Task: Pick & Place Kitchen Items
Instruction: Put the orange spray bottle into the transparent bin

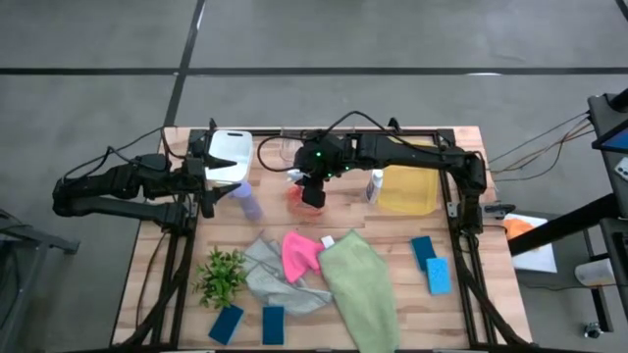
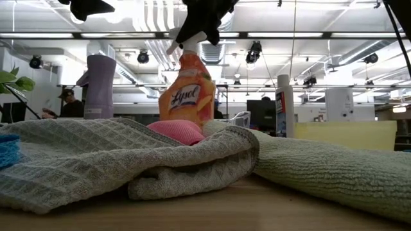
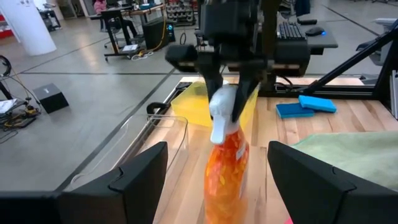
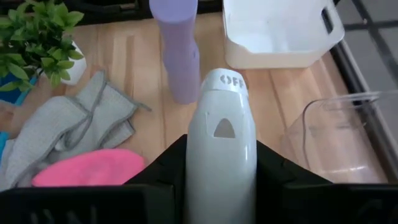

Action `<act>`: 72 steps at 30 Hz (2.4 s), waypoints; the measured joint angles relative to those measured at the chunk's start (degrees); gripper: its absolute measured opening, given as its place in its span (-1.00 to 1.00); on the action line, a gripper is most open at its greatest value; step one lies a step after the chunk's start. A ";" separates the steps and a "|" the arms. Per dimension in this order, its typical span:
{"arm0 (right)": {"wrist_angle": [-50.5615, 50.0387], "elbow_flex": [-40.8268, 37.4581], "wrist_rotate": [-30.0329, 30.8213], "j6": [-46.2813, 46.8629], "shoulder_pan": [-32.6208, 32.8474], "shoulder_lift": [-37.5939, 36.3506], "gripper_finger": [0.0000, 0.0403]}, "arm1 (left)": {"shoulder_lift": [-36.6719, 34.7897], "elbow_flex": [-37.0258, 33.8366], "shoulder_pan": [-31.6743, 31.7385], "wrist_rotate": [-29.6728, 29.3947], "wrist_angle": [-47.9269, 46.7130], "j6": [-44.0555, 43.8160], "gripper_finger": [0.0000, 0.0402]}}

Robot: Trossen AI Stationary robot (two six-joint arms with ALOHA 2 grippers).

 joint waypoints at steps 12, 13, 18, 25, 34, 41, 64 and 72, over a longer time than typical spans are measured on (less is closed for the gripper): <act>5.32 -0.30 -2.48 -4.09 0.18 -5.68 -0.47 | 0.00 0.00 0.04 0.52 1.72 1.48 0.41; 6.39 -0.58 -3.03 -4.24 0.31 -5.75 -0.47 | 0.00 0.00 0.04 1.04 2.06 1.67 0.41; 16.66 -5.71 -5.68 -5.38 0.51 -6.01 -0.47 | -0.02 0.00 0.04 2.83 3.01 2.57 0.41; 32.02 -18.81 -6.88 -5.39 -0.34 -9.61 -0.47 | -0.11 0.00 0.02 4.04 3.88 2.70 0.41; 49.08 -41.24 -4.18 -3.89 -2.56 -24.33 -0.47 | -0.11 0.00 0.00 4.39 5.31 3.00 0.41; 48.22 -46.87 1.00 -4.95 -6.87 -34.31 -0.47 | -0.11 0.00 0.00 4.49 5.62 3.16 0.41; -1.66 3.08 -6.33 -12.53 -25.15 -4.44 -0.47 | -0.07 0.00 0.00 4.49 5.60 3.09 0.41; -6.57 10.22 -9.53 -13.07 -25.54 4.22 -0.47 | -0.07 -0.01 0.00 4.48 5.55 2.92 0.41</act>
